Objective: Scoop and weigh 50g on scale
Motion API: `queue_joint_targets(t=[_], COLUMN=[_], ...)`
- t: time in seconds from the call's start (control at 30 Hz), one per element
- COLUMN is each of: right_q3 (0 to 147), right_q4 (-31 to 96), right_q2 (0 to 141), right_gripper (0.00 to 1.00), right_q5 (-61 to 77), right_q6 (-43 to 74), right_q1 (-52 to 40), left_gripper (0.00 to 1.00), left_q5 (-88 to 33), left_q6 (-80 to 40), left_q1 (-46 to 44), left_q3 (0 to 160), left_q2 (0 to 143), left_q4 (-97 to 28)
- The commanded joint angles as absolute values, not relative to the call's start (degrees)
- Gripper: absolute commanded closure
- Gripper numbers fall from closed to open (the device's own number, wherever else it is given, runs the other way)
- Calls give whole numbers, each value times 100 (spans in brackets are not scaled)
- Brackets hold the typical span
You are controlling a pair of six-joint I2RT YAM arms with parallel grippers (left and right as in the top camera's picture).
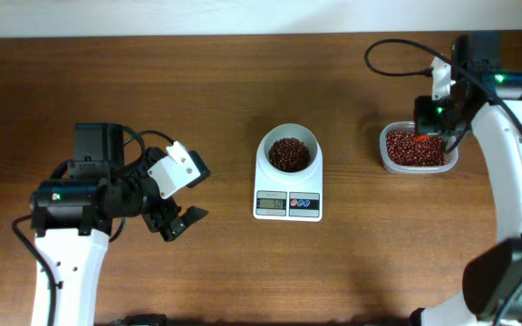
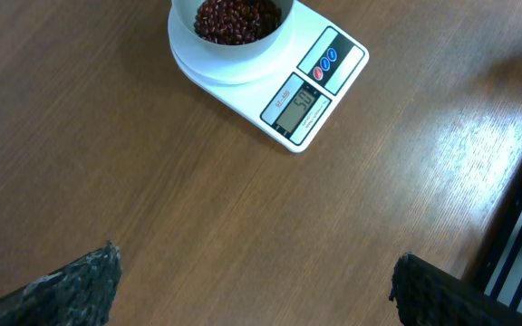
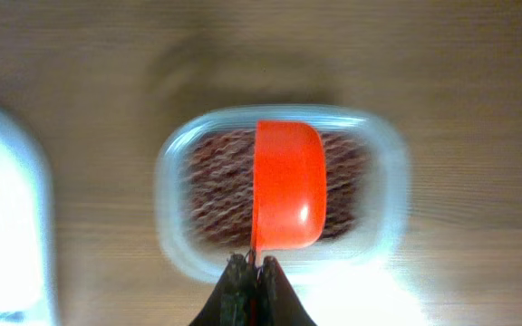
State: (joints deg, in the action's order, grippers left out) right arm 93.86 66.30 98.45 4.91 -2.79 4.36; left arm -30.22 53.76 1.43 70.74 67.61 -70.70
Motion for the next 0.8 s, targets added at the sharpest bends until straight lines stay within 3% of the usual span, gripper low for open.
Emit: queue_joint_targets(t=[0.0,0.17,0.27,0.37,0.57,0.77], right_q3=[9397,9295,8477,7293,4322,3225], right_q4=[7142,8016,8075,7566,5599,4458], right_q2=[8737,7498,6584,5867,4589,4499], right_gripper=[96,96,96,96,96,96], right_q5=[1653,1653,1702,2261,2272,2189], right_q6=[-143,-145,-141,82,2099,3098], right_q1=[652,757,757,757,760,760], left_gripper=[1,1,1,1,1,1], left_q5=[-3146,-3146,-3146,-3146,-3146,-3146], left_q6=[5317,5317,5317,5317,5317,5317], left_q1=[156,154,156,154,154,156], left_q3=[7131,7131,7131,7131,7131,7131], left_q2=[6729,6729,6729,6729,6729,6729], left_q4=[-7074,-7074,-7074,-7074,-7074,-7074])
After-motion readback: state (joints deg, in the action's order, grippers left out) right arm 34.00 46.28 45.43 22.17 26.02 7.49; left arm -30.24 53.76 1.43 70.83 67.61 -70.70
